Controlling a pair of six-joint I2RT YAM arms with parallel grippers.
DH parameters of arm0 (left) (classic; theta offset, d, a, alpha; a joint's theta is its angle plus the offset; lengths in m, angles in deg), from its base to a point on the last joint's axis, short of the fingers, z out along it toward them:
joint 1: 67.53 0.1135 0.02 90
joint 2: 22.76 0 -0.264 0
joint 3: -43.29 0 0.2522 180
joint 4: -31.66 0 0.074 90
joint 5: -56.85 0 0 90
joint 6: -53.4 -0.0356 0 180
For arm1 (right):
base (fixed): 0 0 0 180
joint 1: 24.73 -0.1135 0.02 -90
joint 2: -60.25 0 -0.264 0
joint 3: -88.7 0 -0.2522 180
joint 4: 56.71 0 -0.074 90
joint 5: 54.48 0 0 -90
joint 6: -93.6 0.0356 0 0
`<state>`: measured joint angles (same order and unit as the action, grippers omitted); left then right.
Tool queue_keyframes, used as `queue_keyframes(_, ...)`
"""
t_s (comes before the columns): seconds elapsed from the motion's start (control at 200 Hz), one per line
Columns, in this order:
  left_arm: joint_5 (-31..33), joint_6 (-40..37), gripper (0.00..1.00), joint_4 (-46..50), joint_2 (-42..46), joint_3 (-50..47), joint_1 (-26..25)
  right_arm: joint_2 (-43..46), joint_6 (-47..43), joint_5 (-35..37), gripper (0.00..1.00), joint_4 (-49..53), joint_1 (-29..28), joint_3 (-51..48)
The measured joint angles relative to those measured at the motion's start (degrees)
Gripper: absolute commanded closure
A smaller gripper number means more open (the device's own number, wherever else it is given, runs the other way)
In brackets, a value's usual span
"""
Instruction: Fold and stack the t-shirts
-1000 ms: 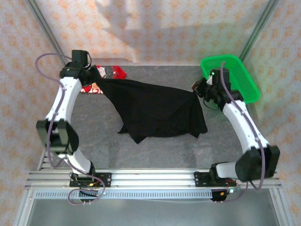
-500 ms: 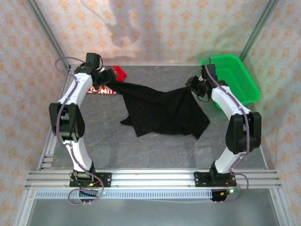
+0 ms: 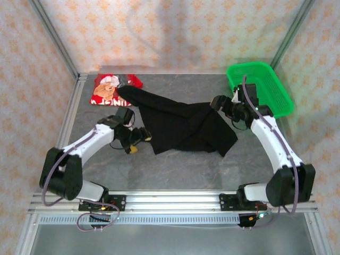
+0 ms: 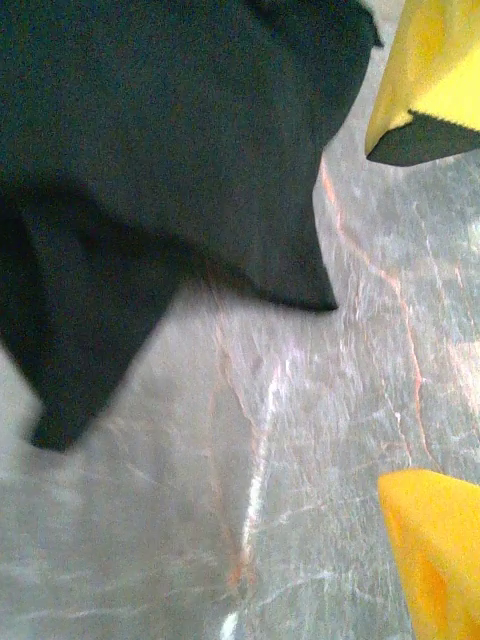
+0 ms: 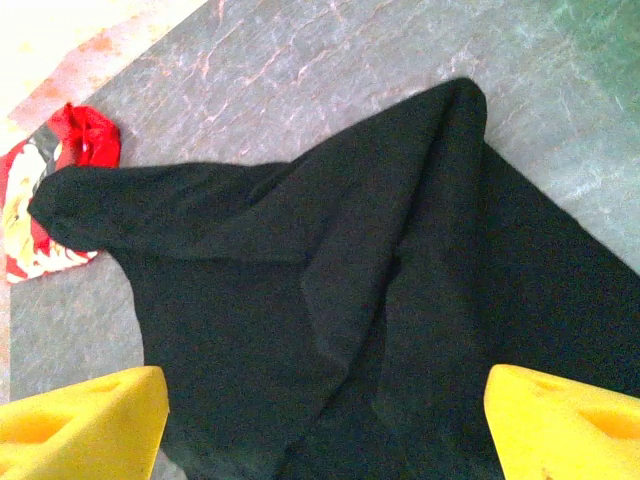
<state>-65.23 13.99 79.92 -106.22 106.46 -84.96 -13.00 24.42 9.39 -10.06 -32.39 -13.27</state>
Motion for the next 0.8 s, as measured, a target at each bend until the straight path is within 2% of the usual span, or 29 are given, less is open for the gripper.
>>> queue_keyframes(0.235,-2.0,6.7,0.31,-10.8,-9.9,-0.4,-6.4,2.6,-0.9,-1.8,0.17,2.5,0.0,-4.7)
queue_keyframes(0.585,0.6,11.6,0.41,-9.3,-12.0,1.5,-8.1,3.3,-2.5,-2.4,0.17,3.1,0.0,-4.7)
queue_keyframes(0.801,2.3,11.9,0.48,-1.5,-18.1,9.9,-10.4,3.5,-3.1,-2.4,0.17,3.1,0.0,-4.7)
